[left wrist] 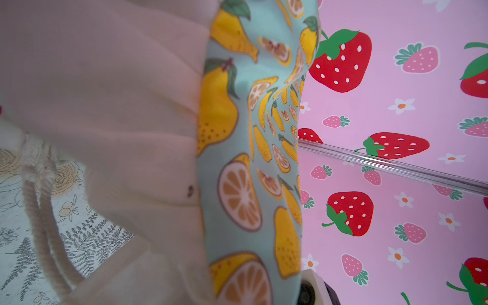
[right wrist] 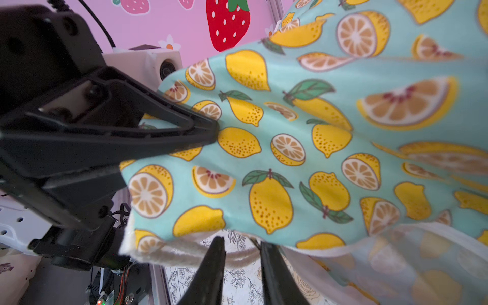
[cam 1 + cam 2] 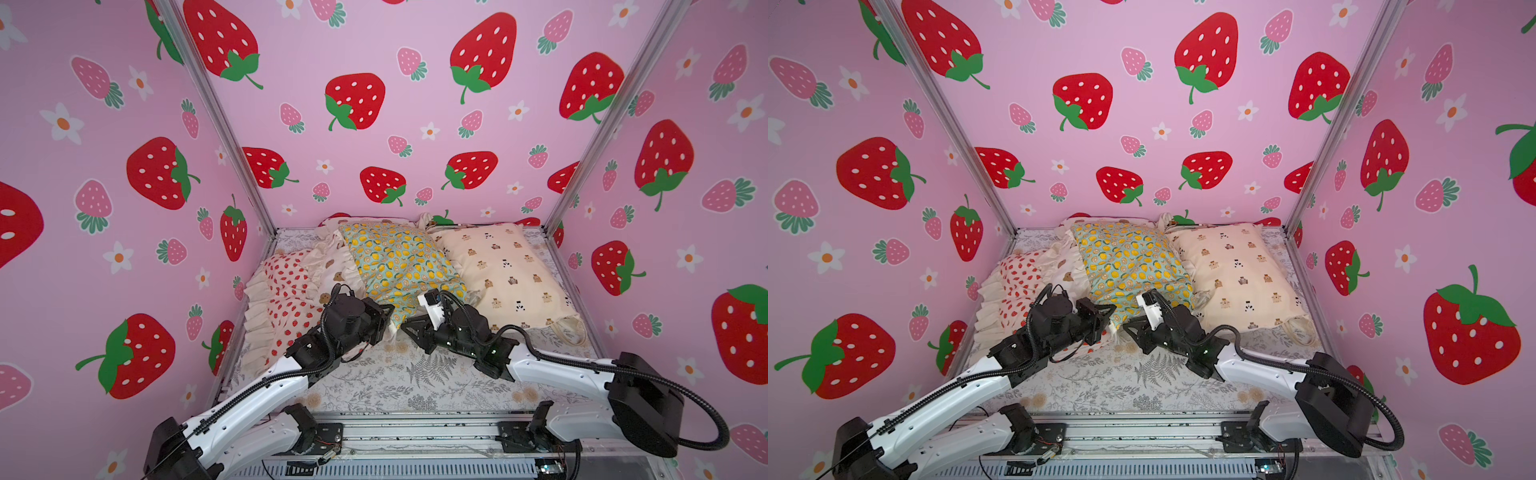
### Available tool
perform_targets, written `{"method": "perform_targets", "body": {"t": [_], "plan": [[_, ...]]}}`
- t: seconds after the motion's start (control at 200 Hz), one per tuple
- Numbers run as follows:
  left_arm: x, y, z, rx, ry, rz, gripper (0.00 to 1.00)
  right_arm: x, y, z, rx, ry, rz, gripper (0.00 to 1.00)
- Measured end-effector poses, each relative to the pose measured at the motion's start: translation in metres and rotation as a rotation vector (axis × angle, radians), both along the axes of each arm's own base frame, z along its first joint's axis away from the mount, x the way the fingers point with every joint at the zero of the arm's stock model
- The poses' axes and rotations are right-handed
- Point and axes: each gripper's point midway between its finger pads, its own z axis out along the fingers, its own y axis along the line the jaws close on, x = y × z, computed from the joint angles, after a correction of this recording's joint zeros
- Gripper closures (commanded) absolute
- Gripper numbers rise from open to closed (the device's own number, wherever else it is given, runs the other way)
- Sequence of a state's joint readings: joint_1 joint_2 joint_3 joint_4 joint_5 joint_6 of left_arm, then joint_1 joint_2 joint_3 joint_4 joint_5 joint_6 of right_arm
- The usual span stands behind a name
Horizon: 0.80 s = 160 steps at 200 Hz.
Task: Zip up pillowcases
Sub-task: Zip the zipper on the pillowcase.
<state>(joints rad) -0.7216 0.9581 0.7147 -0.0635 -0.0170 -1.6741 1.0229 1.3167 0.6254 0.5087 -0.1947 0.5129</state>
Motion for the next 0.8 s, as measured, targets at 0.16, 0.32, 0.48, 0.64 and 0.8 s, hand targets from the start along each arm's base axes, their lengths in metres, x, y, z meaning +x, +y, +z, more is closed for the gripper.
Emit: {"method": "perform_targets", "body": {"t": [0.16,0.32,0.48,0.64,0.8], "plan": [[-0.0001,0.0,-0.0002,-0.001,0.002,0.001,1.0,0.001,0.0,-0.0017,-0.006,-0.005,-0.002,0.81],[-0.0001,0.0,-0.0002,-0.002,0.002,0.001,1.0,0.0022,-0.0002,-0.0013,-0.006,-0.011,-0.008,0.83],[-0.0001,-0.0001,-0.0004,-0.002,0.003,0.001,1.0,0.0033,-0.0007,-0.0012,-0.009,-0.017,-0.014,0.86],[-0.0002,0.0,-0.0007,-0.002,0.003,0.001,1.0,0.0048,-0.0013,-0.0012,-0.009,-0.018,-0.021,0.92],[-0.0006,0.0004,-0.0009,-0.002,0.003,0.001,1.0,0.0065,-0.0021,-0.0013,-0.01,-0.018,-0.029,0.97]]}}
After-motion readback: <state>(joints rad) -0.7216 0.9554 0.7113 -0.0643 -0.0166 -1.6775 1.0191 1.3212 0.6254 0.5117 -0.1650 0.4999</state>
